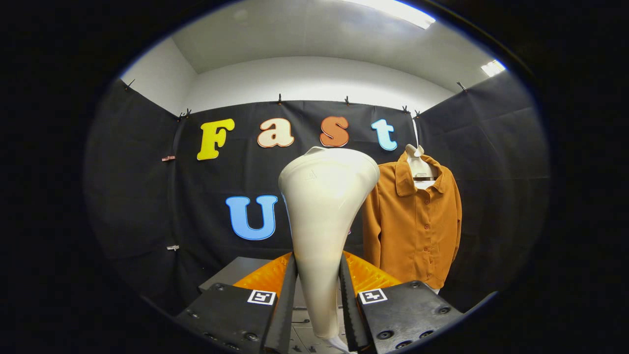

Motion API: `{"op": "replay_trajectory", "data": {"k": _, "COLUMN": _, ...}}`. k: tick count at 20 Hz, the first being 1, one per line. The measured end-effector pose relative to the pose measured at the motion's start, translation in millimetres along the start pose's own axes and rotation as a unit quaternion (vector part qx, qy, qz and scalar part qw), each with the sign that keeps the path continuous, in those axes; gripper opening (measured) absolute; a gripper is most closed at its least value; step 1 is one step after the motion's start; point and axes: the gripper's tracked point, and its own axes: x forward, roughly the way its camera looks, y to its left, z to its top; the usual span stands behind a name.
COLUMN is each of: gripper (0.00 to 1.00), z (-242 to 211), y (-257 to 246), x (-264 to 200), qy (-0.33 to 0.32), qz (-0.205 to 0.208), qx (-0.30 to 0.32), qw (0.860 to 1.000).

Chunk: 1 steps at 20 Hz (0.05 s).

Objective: Iron the clothes twice with a garment steamer, once on the left side and once on the right side.

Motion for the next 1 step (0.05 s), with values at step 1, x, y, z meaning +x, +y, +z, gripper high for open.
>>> {"op": "replay_trajectory", "data": {"k": 1, "gripper": 0.47, "z": 0.2, "y": 0.1, "x": 0.2, "qy": 0.000, "qz": -0.001, "qx": 0.001, "qw": 1.000}}
